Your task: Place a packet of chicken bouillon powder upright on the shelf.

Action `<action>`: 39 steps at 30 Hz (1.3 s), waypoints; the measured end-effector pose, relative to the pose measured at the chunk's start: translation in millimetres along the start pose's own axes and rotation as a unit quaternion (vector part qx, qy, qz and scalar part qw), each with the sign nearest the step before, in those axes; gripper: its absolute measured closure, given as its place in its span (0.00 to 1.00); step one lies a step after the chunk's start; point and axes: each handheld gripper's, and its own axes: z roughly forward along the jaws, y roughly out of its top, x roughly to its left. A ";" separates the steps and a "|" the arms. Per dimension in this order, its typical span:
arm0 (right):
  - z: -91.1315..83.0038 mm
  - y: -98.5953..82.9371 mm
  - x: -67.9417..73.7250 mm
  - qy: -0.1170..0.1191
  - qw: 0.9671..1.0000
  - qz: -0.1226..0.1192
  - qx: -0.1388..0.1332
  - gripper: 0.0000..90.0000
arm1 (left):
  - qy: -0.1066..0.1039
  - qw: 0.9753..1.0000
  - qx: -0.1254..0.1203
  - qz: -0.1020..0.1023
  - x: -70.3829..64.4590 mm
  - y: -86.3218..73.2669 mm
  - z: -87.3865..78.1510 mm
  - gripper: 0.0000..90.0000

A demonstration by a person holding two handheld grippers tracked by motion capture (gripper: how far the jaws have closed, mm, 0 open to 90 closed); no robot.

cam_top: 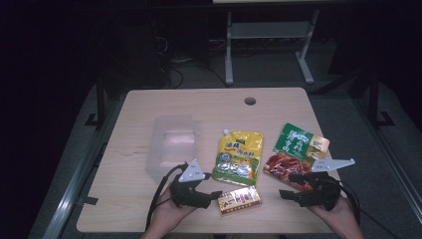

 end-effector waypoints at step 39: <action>72.0 135.3 -41.6 -0.012 0.997 -0.005 0.076 0.29 | 0.032 0.997 0.070 -0.002 22.9 42.2 63.1 0.99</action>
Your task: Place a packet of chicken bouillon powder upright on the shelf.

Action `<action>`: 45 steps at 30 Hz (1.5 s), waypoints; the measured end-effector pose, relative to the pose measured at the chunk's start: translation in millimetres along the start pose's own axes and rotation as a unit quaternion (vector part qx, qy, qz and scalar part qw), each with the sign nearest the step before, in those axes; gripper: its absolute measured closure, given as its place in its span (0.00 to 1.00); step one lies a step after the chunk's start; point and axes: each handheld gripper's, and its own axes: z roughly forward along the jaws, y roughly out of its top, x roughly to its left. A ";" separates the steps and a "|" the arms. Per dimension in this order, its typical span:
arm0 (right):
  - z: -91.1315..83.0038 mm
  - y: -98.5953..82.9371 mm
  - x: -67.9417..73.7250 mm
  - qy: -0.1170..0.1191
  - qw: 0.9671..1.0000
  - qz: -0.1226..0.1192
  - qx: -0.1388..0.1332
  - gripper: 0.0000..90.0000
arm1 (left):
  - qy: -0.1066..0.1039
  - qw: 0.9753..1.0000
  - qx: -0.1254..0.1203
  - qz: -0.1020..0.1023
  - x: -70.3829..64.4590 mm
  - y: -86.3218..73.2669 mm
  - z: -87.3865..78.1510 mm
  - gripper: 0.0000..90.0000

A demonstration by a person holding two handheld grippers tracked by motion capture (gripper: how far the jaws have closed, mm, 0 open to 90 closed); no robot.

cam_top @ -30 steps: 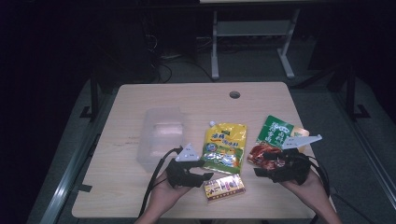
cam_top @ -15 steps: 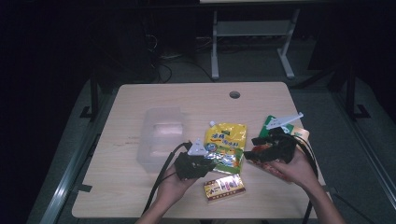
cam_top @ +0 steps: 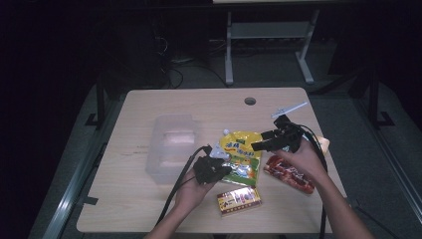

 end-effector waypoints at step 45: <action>70.3 -22.8 -79.8 0.052 0.985 0.155 0.050 0.68 | 0.031 0.996 0.079 0.027 -1.6 -0.1 30.4 0.99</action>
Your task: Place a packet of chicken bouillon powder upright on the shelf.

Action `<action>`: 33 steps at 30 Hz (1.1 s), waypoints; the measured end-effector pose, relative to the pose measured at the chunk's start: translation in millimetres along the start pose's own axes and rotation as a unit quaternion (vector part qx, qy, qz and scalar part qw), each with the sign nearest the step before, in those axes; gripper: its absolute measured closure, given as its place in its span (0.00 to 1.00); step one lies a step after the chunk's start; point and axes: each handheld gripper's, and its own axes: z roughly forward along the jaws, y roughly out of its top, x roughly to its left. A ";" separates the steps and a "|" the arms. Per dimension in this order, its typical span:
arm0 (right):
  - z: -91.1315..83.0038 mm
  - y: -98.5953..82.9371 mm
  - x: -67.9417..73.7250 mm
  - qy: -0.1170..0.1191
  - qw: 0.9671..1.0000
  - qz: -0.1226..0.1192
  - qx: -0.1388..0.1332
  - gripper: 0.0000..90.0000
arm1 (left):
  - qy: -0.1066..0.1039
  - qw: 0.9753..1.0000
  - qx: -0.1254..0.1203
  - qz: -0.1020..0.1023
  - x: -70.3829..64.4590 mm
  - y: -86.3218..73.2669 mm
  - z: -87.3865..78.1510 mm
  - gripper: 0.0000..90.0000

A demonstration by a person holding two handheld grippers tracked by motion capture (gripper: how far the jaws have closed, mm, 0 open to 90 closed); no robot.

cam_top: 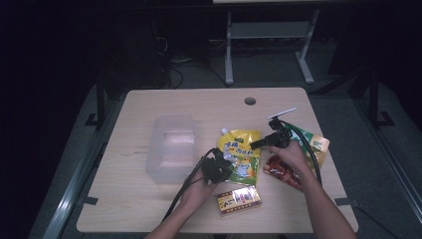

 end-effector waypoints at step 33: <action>-18.0 5.1 35.4 0.016 0.998 -0.052 -0.037 1.00 | -0.019 0.998 -0.055 -0.013 1.2 -4.7 -18.0 0.98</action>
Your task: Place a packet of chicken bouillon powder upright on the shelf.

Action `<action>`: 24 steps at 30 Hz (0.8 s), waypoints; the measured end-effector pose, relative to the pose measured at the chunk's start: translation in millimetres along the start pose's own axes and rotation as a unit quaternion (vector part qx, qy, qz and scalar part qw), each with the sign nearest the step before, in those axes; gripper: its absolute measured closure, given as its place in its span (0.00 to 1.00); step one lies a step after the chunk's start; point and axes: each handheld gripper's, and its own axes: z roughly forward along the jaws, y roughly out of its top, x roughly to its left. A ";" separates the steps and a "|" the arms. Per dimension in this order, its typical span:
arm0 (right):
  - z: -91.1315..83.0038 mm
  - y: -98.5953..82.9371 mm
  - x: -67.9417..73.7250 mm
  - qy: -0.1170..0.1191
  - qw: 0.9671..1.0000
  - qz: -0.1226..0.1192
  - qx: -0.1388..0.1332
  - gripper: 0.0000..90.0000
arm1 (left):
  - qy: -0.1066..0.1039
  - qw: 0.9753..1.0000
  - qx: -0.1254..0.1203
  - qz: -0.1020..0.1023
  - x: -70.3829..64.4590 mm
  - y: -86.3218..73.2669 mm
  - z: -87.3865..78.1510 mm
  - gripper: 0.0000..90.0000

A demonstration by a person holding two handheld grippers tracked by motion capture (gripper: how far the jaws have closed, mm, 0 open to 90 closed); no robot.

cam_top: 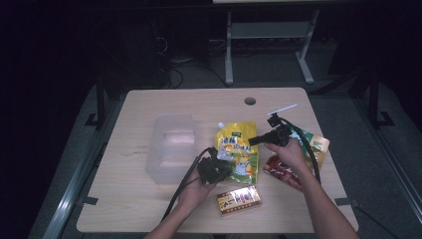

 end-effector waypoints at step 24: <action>-49.4 2.5 62.1 0.000 0.991 -0.105 -0.084 1.00 | -0.038 0.995 -0.092 0.032 -17.6 -15.5 -40.5 0.63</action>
